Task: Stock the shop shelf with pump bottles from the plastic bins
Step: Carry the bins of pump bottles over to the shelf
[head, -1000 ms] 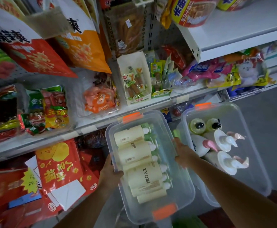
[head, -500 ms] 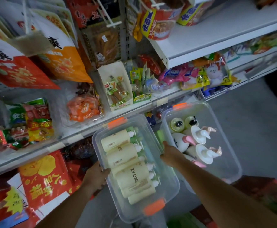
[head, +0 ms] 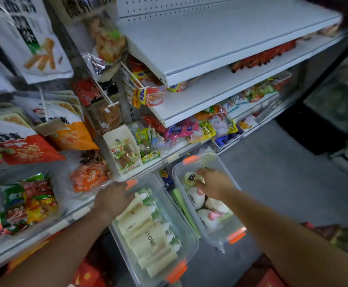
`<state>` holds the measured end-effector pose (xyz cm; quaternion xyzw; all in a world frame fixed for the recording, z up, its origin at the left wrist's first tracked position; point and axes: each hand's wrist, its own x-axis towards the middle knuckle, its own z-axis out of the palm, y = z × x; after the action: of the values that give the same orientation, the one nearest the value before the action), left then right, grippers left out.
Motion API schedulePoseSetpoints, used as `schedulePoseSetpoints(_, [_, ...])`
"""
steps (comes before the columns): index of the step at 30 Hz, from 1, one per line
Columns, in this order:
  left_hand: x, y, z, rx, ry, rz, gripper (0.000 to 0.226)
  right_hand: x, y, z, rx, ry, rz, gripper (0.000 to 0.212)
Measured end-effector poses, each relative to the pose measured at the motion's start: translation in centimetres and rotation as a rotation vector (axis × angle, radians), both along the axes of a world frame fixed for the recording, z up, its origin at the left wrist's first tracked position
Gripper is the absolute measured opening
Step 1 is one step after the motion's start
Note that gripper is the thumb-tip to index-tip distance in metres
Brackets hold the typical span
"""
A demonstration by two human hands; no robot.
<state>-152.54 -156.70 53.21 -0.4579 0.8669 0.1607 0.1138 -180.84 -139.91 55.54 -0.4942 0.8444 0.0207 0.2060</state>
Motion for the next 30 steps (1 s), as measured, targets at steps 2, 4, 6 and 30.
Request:
schedulePoseSetpoints(2, [-1.6,-0.2,2.0,-0.036,0.036,-0.047,0.053,-0.8,1.0,2.1,-0.013,0.024,-0.005,0.043])
schedulePoseSetpoints(4, [-3.0,0.2,3.4,-0.031,0.062,-0.07,0.054,-1.8,2.0,3.5,-0.022,0.043,-0.012,0.041])
schedulePoseSetpoints(6, [-4.4,0.8,4.4,-0.048,0.064,-0.097,0.053,-2.6,2.9,4.6,-0.028,0.068,-0.018,0.041])
schedulePoseSetpoints(30, [-20.4,6.7,4.4,-0.056,0.054,0.18,0.06,-19.5,-1.3,4.4,-0.02,0.006,0.385,0.039])
